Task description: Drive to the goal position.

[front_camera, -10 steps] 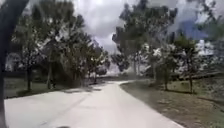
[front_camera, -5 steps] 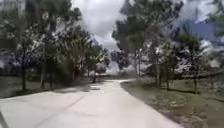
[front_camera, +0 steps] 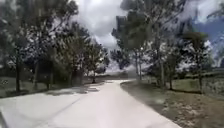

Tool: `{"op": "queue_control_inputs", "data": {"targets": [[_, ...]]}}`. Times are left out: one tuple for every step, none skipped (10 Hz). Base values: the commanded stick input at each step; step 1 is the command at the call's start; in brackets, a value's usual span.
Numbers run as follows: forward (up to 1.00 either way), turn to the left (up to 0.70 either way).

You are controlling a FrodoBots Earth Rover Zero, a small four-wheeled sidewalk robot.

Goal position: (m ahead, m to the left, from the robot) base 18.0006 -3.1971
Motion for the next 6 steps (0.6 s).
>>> {"op": "queue_control_inputs", "data": {"targets": [[0.85, 0.0], [0.85, 0.0], [0.85, 0.0], [0.85, 0.0], [0.85, 0.0], [0.85, 0.0]]}}
